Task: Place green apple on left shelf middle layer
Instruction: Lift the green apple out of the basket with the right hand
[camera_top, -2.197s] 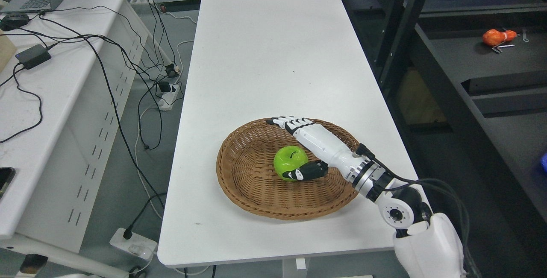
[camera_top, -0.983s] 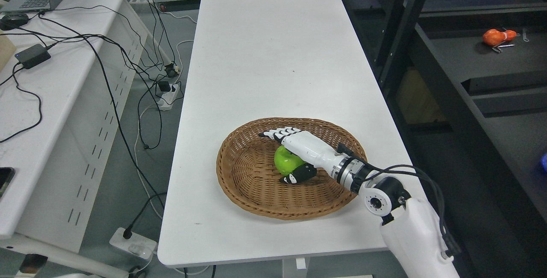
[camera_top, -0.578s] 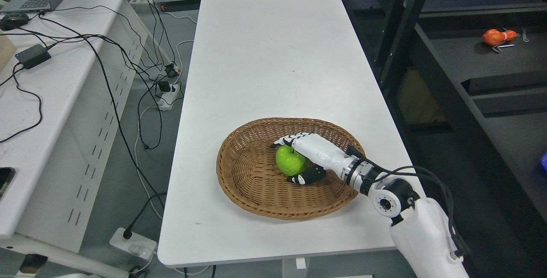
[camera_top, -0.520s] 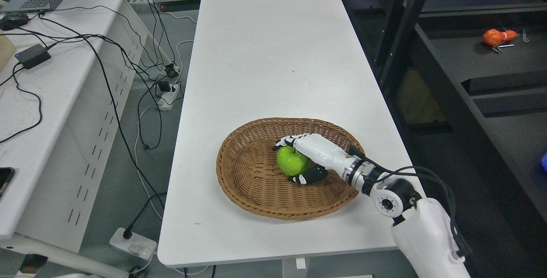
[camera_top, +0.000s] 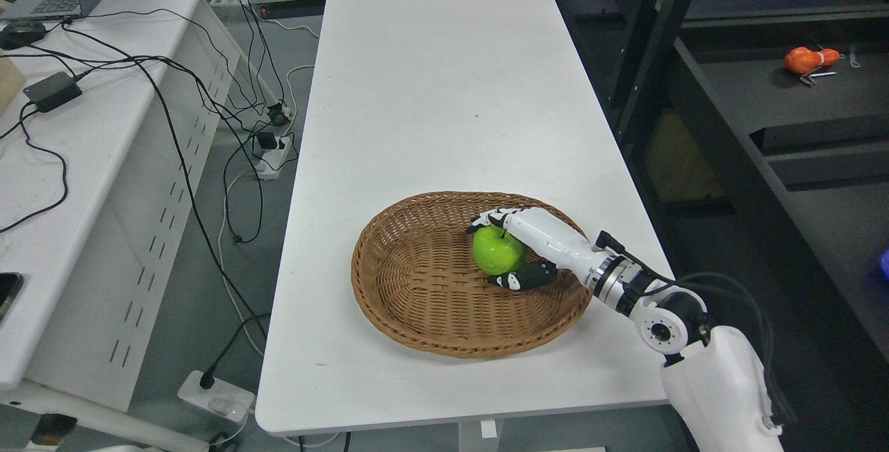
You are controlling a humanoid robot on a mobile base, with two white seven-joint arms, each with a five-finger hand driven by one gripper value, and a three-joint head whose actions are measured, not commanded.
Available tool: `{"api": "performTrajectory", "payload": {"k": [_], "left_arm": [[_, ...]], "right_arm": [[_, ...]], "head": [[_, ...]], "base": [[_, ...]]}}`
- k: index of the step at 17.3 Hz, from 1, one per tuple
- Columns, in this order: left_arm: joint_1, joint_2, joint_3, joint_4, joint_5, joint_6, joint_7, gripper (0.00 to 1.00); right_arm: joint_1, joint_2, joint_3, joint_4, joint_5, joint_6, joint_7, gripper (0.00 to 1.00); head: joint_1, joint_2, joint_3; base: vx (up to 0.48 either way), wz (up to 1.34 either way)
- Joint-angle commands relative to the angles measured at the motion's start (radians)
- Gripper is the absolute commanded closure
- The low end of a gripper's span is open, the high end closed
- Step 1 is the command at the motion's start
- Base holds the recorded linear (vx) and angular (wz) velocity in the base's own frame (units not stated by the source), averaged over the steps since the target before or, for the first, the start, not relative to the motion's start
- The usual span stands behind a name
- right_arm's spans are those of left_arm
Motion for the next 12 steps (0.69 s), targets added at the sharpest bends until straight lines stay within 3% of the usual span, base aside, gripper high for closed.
{"api": "performTrajectory", "payload": {"k": [1,6,12], "left_arm": [[0.000,0.018,0.000,0.000,0.000,0.000,-0.001,0.00],[0.000,0.018,0.000,0.000,0.000,0.000,0.001,0.00],[0.000,0.018,0.000,0.000,0.000,-0.002,0.001,0.00]], "right_arm": [[0.023,0.112,-0.272,-0.085,-0.060,0.004,-0.209,1.00],[0.017,0.120,-0.312,-0.160,-0.060,0.094,-0.498,1.00],[0.008,0.147,-0.321,-0.232,-0.066,0.136,-0.529,1.00]], "head": [[0.0000,0.000,0.000],[0.0000,0.000,0.000],[0.0000,0.000,0.000]], "base": [[0.000,0.00],[-0.003,0.01],[-0.037,-0.01]]}}
